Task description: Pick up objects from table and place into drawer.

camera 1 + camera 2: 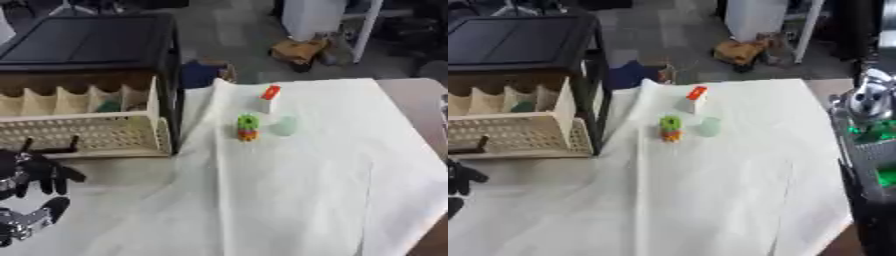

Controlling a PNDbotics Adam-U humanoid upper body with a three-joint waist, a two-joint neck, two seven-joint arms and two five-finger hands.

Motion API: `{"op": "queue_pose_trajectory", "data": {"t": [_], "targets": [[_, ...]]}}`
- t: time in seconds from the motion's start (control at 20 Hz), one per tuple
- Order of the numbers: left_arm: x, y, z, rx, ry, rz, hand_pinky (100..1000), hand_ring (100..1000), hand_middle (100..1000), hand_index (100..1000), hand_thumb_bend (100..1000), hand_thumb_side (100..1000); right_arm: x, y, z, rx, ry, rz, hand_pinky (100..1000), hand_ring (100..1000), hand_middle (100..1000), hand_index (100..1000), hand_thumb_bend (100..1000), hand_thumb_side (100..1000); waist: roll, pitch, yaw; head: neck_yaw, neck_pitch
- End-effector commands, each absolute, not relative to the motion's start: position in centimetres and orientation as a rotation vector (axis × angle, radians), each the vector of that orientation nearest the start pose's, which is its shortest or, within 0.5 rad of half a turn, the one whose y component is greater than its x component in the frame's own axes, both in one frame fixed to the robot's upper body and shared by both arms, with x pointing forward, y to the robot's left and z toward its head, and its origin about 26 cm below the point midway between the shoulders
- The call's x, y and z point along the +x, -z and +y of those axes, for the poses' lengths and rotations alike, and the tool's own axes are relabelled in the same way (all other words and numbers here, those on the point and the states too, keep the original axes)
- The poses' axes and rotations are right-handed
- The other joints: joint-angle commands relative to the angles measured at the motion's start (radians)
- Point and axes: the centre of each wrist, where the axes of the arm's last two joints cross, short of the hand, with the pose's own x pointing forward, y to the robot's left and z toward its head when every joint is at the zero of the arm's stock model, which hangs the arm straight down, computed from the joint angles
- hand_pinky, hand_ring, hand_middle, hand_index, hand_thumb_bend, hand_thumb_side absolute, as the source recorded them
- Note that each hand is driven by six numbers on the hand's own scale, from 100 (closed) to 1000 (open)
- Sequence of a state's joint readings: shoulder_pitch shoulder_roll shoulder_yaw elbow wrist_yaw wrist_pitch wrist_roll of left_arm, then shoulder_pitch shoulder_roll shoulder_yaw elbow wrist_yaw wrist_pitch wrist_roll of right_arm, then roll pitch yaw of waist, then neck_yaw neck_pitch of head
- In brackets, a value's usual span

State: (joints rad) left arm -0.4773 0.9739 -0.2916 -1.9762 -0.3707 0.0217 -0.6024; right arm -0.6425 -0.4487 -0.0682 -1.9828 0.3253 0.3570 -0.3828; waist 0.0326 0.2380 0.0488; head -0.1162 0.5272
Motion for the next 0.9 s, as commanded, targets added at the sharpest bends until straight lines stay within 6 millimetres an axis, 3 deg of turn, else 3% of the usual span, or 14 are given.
{"op": "queue_pose_trajectory", "data": {"t": [0.05,0.75,0.9], "targets": [[30.3,-27.5,28.4,0.72,1.817,-1.479,522,672,652,919,100,1000,30.5,-32.6,-26.1,-0.963,0.037,-2.372,587,597,549,740,100,943,0.001,-0.011,-0.001,0.012,-0.011],[32.7,-27.2,29.9,0.793,1.745,-1.475,552,719,702,935,100,1000,30.4,-32.9,-26.5,-0.991,0.044,-2.371,587,597,548,738,100,946,0.007,0.01,-0.022,0.041,-0.036],[33.0,-27.3,29.8,0.794,1.746,-1.485,505,729,712,938,100,1000,30.4,-33.0,-26.5,-0.992,0.047,-2.373,587,597,549,737,100,947,0.008,0.014,-0.025,0.042,-0.041]]}}
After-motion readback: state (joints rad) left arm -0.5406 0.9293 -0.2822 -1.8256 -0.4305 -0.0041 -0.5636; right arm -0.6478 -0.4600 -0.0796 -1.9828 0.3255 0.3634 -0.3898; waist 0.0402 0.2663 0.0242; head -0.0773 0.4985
